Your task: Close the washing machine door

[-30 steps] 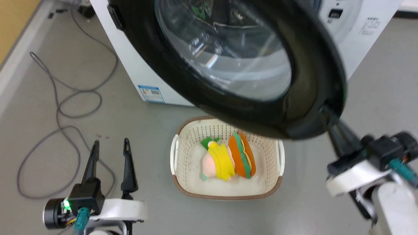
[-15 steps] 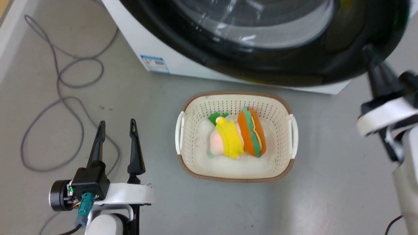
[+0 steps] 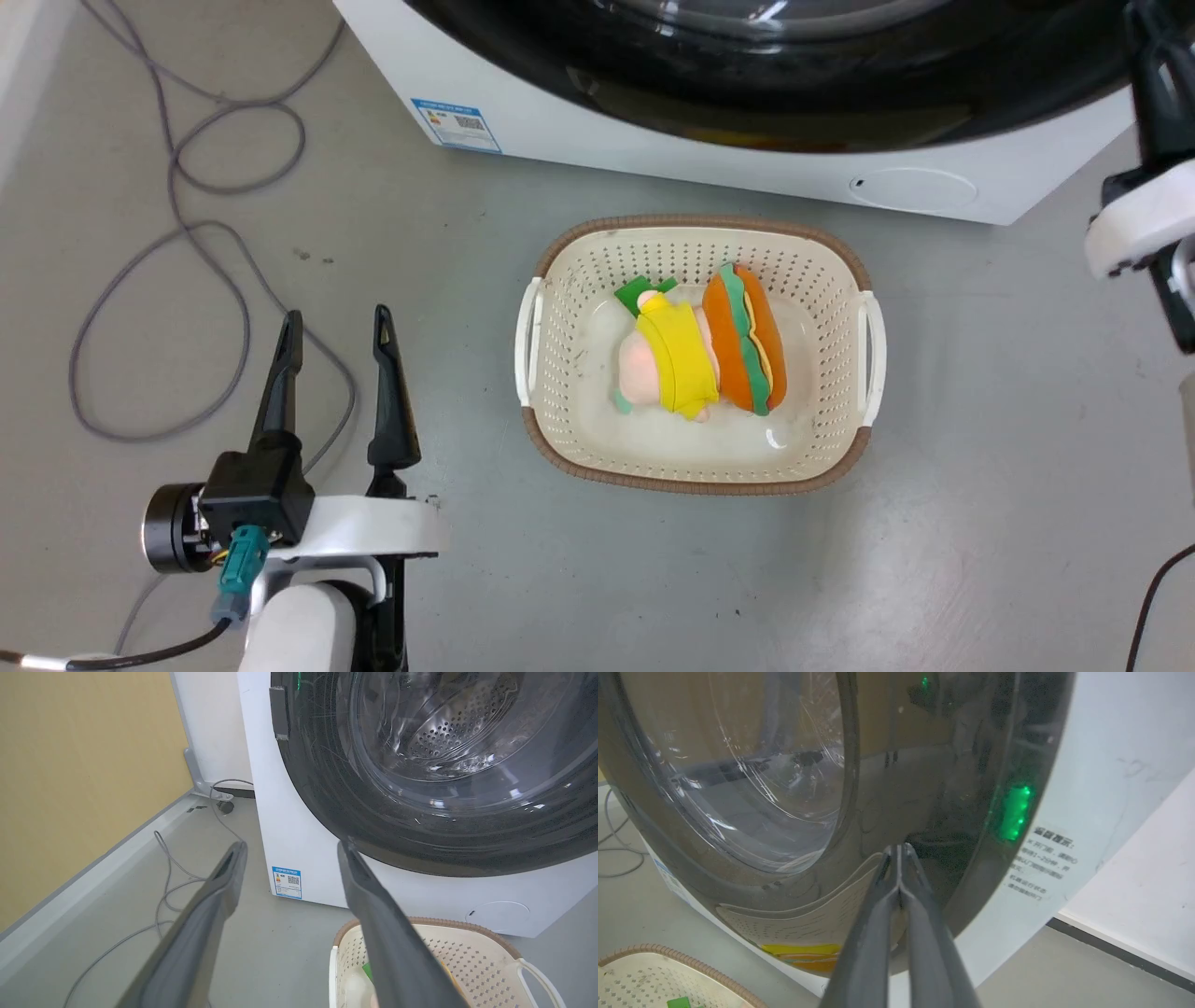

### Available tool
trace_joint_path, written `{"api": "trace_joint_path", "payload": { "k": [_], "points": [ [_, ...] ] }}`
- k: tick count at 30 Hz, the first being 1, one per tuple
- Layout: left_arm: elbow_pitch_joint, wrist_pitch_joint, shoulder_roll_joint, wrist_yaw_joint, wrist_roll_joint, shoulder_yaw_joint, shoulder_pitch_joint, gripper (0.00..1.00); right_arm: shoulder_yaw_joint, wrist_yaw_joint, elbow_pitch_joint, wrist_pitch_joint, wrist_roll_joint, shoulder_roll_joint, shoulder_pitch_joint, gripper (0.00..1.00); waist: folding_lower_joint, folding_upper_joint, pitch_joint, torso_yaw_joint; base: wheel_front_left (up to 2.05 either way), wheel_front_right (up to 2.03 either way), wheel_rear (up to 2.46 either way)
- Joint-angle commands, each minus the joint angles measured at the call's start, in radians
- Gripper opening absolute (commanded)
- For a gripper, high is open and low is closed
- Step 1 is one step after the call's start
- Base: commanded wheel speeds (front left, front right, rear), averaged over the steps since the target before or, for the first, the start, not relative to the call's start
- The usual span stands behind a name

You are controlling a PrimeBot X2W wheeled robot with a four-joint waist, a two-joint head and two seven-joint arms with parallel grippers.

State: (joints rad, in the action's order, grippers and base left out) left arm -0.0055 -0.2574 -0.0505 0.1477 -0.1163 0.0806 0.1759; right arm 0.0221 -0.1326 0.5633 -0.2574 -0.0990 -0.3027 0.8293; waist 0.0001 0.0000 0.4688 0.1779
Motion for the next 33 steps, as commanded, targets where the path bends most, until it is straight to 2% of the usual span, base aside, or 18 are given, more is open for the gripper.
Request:
{"api": "trace_joint_path", "payload": {
  "k": [1,7,12,25,33],
  "points": [
    [-0.003,-0.004,0.0,0.006,-0.001,0.002,0.018,1.0,0.016,0.002,0.016,-0.004,-0.007,-0.002,0.029,0.0,-0.0001,0.0,0.005,0.003,0.0,0.0,0.0],
    [-0.003,-0.004,0.0,0.008,-0.002,0.009,0.028,1.0,0.068,0.002,0.049,-0.004,-0.028,0.015,0.059,0.0,-0.0001,0.0,0.011,0.008,0.0,0.0,0.0],
    [0.006,-0.004,0.0,0.011,0.001,0.002,0.015,1.0,0.094,0.002,0.024,-0.004,-0.04,0.04,0.02,0.0,-0.0001,0.0,-0.018,-0.004,0.0,0.0,0.0],
    [0.039,-0.004,0.0,-0.021,0.052,-0.038,-0.032,1.0,0.152,0.002,-0.321,-0.004,0.068,0.15,-0.262,0.0,-0.0001,0.0,-0.185,-0.11,0.0,0.0,0.0],
    [0.051,-0.004,0.0,-0.032,0.076,-0.061,-0.084,1.0,0.084,0.002,-0.397,-0.004,0.141,0.197,-0.444,0.0,-0.0001,0.0,-0.279,-0.176,0.0,0.0,0.0]
  ]
}}
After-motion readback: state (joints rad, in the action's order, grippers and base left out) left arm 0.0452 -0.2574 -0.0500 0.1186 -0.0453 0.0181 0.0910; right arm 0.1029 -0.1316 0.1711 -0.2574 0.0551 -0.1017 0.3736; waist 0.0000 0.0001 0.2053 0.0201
